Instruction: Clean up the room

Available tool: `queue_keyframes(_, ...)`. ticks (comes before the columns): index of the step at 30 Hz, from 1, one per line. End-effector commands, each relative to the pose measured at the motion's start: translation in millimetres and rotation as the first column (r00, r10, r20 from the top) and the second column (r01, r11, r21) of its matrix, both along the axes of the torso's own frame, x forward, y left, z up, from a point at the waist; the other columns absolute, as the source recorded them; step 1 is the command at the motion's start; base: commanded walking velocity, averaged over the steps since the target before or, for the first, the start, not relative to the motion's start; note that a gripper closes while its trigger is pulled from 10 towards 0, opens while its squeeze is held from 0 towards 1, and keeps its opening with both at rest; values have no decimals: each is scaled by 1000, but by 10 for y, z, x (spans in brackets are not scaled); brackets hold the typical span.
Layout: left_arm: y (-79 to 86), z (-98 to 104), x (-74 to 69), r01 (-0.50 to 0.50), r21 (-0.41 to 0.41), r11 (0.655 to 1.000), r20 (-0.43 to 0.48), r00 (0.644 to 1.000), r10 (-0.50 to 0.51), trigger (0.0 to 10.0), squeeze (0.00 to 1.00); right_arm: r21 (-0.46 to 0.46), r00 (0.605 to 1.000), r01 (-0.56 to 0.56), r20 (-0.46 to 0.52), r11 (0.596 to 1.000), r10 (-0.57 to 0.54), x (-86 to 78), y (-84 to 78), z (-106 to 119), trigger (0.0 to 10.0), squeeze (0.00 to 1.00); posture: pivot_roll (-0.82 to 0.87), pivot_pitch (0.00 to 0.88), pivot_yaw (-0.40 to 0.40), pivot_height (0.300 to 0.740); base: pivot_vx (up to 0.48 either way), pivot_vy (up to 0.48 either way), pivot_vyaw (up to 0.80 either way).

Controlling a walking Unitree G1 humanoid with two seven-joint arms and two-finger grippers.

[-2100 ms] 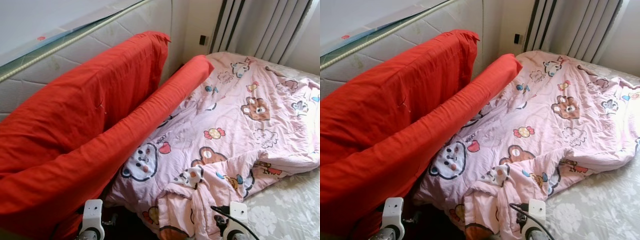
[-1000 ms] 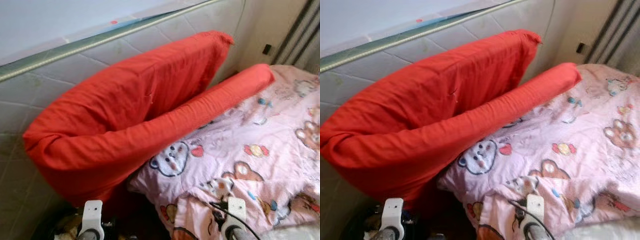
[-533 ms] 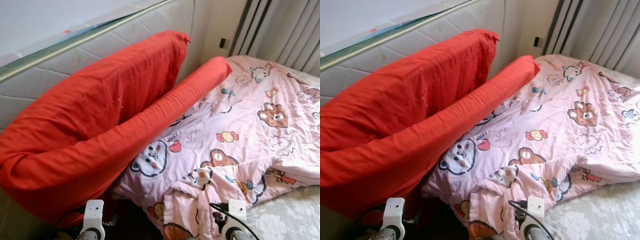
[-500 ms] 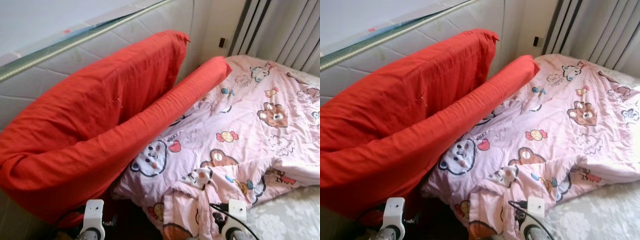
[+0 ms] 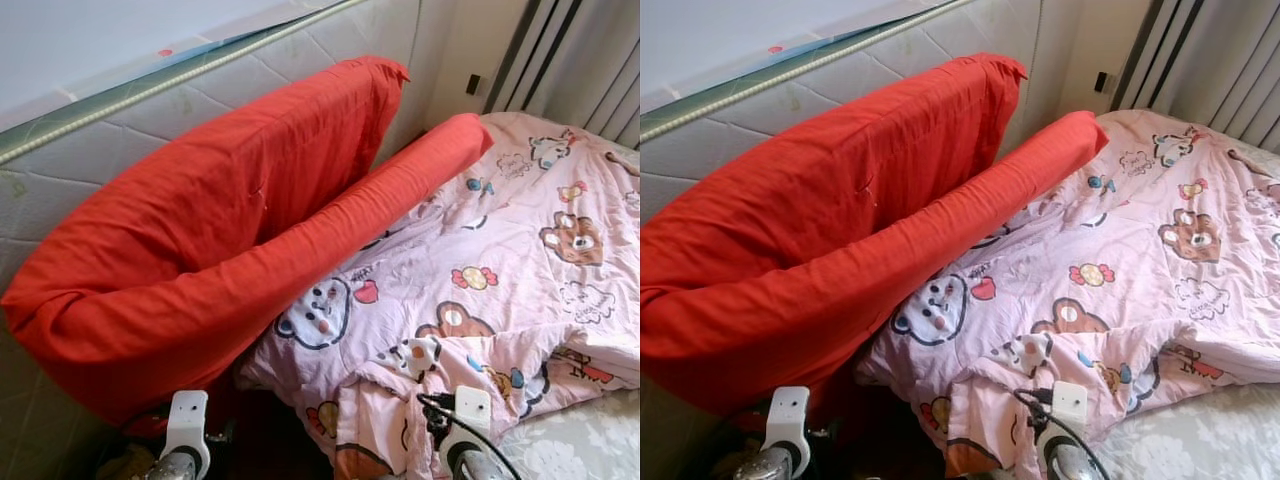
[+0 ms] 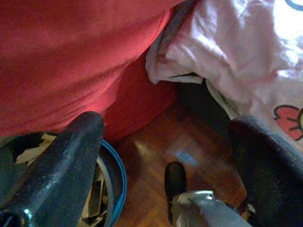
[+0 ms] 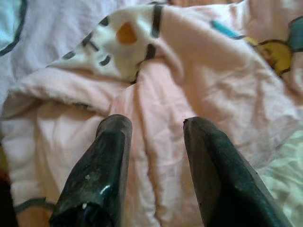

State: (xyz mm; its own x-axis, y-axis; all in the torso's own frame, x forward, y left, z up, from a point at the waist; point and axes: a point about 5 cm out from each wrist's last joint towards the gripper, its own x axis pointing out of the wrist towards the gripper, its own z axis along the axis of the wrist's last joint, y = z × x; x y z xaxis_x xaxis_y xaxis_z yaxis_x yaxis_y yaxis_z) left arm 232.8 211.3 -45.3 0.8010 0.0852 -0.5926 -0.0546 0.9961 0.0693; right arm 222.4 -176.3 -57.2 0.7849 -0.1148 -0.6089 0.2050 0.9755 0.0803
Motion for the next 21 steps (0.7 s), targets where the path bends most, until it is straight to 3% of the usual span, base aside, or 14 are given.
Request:
queue_keyframes(1, 5, -18, -28, -3, -2, 1000, -8, 1000, 3, 10000, 0, -10, 1000, 22, -2, 1000, -22, -36, -17, -15, 10000, 0, 118, 156, 1, 730, 0, 0, 0)
queue_keyframes(12, 39, -58, -106, -13, 4, 1000, -23, 1000, 13, 10000, 0, -23, 1000, 0, 27, 1000, 1, 105, 10, 68, 10000, 0, 132, 161, -2, 680, 0, 0, 0)
queue_keyframes(21, 54, -78, -142, -11, 9, 1000, -34, 999, 11, 10000, 0, -30, 998, 1, 70, 1000, 1, 175, 26, 126, 10000, 0, 132, 156, 3, 680, 0, 0, 0)
